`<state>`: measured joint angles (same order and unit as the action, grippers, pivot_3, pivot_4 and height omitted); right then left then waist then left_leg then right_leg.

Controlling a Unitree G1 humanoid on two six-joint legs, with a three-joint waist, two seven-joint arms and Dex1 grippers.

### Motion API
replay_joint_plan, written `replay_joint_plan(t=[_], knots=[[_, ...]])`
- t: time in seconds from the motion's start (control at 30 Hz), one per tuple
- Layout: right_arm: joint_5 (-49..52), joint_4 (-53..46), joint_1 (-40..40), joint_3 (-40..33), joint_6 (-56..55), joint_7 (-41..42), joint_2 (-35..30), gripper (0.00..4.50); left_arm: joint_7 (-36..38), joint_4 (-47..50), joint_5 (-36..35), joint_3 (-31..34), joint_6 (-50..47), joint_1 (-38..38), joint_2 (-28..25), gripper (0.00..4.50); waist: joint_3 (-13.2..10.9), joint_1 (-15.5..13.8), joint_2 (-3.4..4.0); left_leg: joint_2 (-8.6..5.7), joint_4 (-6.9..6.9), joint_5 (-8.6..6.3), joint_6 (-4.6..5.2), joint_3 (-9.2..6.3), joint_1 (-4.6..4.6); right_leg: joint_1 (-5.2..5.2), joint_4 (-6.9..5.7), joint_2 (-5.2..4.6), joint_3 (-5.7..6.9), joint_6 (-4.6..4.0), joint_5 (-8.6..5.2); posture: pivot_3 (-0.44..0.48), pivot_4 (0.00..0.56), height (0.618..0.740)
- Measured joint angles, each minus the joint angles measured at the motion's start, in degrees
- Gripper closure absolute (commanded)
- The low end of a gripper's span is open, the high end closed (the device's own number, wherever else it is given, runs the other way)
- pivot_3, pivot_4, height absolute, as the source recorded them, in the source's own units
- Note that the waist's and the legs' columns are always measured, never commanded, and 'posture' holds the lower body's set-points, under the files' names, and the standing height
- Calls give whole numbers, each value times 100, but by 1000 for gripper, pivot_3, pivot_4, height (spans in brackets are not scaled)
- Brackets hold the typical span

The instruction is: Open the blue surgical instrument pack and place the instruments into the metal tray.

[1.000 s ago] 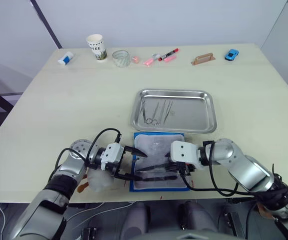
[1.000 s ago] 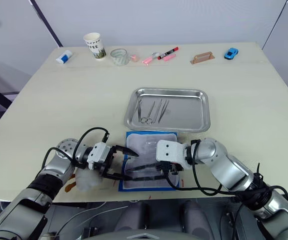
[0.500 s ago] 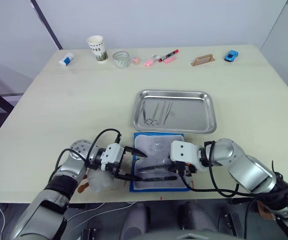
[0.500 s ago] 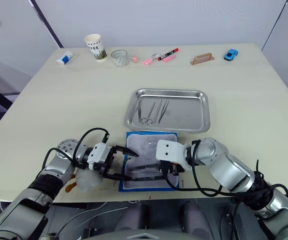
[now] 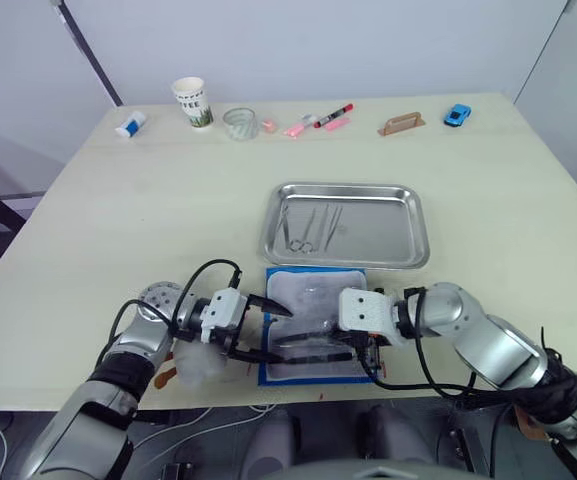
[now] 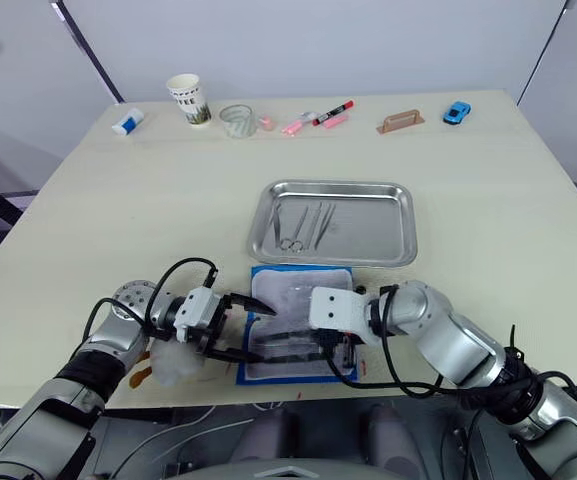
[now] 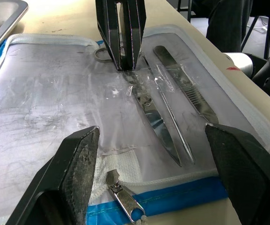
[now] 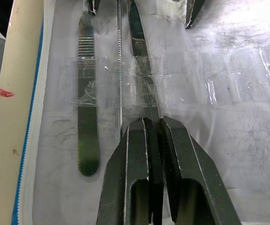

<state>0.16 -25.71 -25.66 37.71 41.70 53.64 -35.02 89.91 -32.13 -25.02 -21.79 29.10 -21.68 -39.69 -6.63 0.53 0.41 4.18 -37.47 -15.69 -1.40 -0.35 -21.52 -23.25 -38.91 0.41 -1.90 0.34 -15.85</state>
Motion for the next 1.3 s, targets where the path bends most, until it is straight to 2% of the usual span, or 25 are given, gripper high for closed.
replay_joint_plan(t=[0.3, 0.53, 1.0, 1.3], knots=[[-29, -43, 34, -1, -43, -24, -15, 4487, 0, -9, 1, 0, 5, -1, 7, 671, 14, 2, 0, 0, 2, 0, 0, 0, 0, 0, 2, 0, 0, -1, -1, 0, 150, 740], [-31, -320, -78, 14, 481, -7, -75, 4487, 0, -12, 2, -1, 16, -9, 37, 671, 13, -10, 2, -6, 2, 0, 0, -4, -6, 0, 4, -1, -5, -1, -1, 0, 150, 740], [-78, -759, -786, 467, 1690, 2, -171, 4487, 10, -13, 2, 4, 18, -15, 42, 671, 10, -3, 6, -9, 2, 0, 0, -9, -10, -1, 5, -1, -7, 4, -5, 0, 150, 740], [-77, -762, -1186, 784, 1796, 68, -280, 4487, 15, -13, 3, 24, 18, -5, 56, 671, 8, 0, 8, -10, 2, 0, 0, -9, -13, -5, 5, -2, -8, 16, -11, 0, 150, 740]])
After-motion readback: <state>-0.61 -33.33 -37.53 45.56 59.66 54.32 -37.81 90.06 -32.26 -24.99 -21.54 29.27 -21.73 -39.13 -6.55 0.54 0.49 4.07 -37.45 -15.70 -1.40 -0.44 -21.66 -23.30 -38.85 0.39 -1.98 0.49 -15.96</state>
